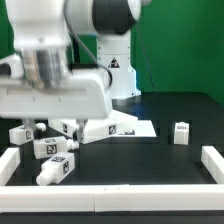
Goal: Assemble one leg
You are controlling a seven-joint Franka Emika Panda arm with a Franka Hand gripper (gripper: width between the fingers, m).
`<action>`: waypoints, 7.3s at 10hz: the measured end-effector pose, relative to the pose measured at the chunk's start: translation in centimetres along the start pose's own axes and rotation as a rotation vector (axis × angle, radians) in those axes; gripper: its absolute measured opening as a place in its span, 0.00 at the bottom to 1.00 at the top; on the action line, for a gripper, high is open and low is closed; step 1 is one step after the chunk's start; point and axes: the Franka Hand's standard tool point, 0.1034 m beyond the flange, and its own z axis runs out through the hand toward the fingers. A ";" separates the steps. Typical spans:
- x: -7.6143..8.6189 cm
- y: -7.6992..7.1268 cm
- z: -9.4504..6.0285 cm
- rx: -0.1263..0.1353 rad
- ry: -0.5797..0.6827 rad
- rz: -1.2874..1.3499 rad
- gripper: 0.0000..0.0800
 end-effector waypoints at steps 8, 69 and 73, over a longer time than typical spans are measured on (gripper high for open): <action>-5.6 -0.2 -0.6 -0.037 0.129 -0.270 0.81; -2.6 -6.9 3.4 0.027 -0.051 -0.136 0.07; -2.8 -6.7 3.7 0.025 -0.056 -0.133 0.07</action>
Offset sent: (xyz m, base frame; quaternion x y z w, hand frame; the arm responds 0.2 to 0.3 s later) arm 0.0000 0.0000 0.0000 0.0000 0.0000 0.0000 1.0000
